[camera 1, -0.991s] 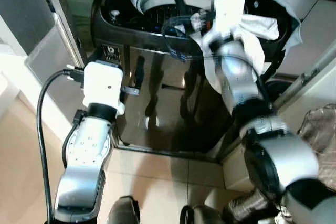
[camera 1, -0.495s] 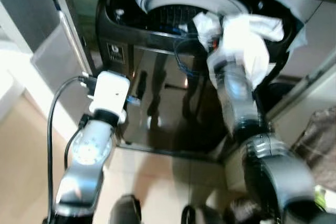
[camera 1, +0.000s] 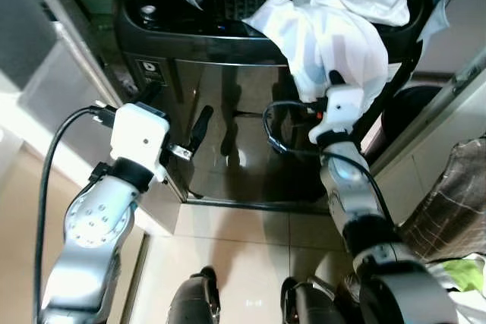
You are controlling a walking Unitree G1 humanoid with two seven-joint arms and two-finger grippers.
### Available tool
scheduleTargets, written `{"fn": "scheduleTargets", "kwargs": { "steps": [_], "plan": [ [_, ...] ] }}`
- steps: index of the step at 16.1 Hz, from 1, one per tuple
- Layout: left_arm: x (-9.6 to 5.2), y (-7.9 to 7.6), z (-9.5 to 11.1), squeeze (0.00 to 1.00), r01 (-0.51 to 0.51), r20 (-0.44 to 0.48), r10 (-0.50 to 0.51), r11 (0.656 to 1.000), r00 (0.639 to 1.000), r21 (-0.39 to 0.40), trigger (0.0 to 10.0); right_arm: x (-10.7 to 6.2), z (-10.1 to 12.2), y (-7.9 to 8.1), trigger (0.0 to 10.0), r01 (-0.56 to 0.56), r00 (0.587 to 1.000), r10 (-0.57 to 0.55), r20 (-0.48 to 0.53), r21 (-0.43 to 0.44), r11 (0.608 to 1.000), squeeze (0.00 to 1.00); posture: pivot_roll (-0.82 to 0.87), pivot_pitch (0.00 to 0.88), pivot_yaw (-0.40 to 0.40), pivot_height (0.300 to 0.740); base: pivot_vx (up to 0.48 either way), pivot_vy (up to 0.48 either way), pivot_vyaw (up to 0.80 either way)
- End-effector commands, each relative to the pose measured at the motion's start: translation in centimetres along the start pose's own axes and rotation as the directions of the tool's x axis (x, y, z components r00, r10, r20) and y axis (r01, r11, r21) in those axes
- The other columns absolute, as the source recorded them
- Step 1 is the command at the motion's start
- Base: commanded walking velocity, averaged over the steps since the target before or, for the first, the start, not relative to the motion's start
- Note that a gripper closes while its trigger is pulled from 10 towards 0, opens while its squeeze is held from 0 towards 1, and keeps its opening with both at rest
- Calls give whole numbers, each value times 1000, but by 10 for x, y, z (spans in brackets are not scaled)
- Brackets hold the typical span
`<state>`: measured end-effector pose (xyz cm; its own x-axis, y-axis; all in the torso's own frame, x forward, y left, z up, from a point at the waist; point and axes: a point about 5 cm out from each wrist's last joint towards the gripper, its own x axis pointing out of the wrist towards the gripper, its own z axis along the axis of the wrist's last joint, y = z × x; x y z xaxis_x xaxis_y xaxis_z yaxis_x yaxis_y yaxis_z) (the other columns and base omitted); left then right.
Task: Clothes washing
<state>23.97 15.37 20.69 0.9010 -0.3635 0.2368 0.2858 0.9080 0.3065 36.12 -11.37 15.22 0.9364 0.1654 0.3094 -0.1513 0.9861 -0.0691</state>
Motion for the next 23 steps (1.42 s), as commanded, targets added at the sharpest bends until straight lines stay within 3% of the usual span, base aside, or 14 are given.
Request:
{"fn": "scheduleTargets", "kwargs": {
  "steps": [1, 4, 9, 12, 14, 16, 19, 21, 23],
  "plan": [
    [-5, -1, 5, 0, 10, 5, -10, 1000, 1000, -14, 10000, 2, -2, 1, 10000, 1, 1000, -1, -20, -17, 1000, 0, 172, 275, 87, 740, 0, 0, 0],
    [-18, -10, 13, 0, -5, -5, 5, 999, 1000, -50, 10000, 21, -1, -4, 10000, 23, 995, -31, -92, -86, 996, 0, 224, 277, 65, 740, 0, 0, 0],
    [-18, -8, 13, 0, -49, -22, 48, 997, 999, -54, 10000, 47, 25, 5, 10000, -23, 999, 16, -51, -133, 991, 0, 219, 270, 23, 740, 0, 0, 0],
    [-14, -11, 11, 0, -67, -20, 66, 995, 998, -67, 10000, 66, 56, 9, 10000, -32, 999, 38, 37, -149, 988, 0, 203, 247, 2, 740, 0, 0, 0],
    [-6, -13, 9, 0, -77, -7, 77, 994, 997, -72, 10000, 84, 91, 16, 10000, -62, 988, 85, 132, -170, 983, 0, 193, 212, -19, 740, 0, 0, 0],
    [-4, -12, 9, 0, -82, -3, 82, 994, 997, -73, 10000, 89, 101, 19, 10000, -72, 984, 99, 145, -182, 981, 0, 191, 204, -25, 740, 0, 0, 0],
    [7, -11, 6, 0, -112, 19, 113, 992, 993, -61, 10000, 108, 150, 29, 10000, -83, 967, 133, 216, -229, 970, 0, 194, 143, -63, 740, 0, 0, 0],
    [13, -9, 3, 0, -134, 30, 136, 990, 990, -45, 10000, 113, 171, 32, 10000, -87, 950, 146, 275, -216, 973, 0, 184, 109, -76, 740, 0, 0, 0],
    [21, -9, -1, 0, -145, 34, 145, 989, 989, -22, 10000, 111, 175, 31, 10000, -96, 935, 154, 319, -192, 977, 0, 168, 73, -84, 740, 0, 0, 0]
  ]
}}
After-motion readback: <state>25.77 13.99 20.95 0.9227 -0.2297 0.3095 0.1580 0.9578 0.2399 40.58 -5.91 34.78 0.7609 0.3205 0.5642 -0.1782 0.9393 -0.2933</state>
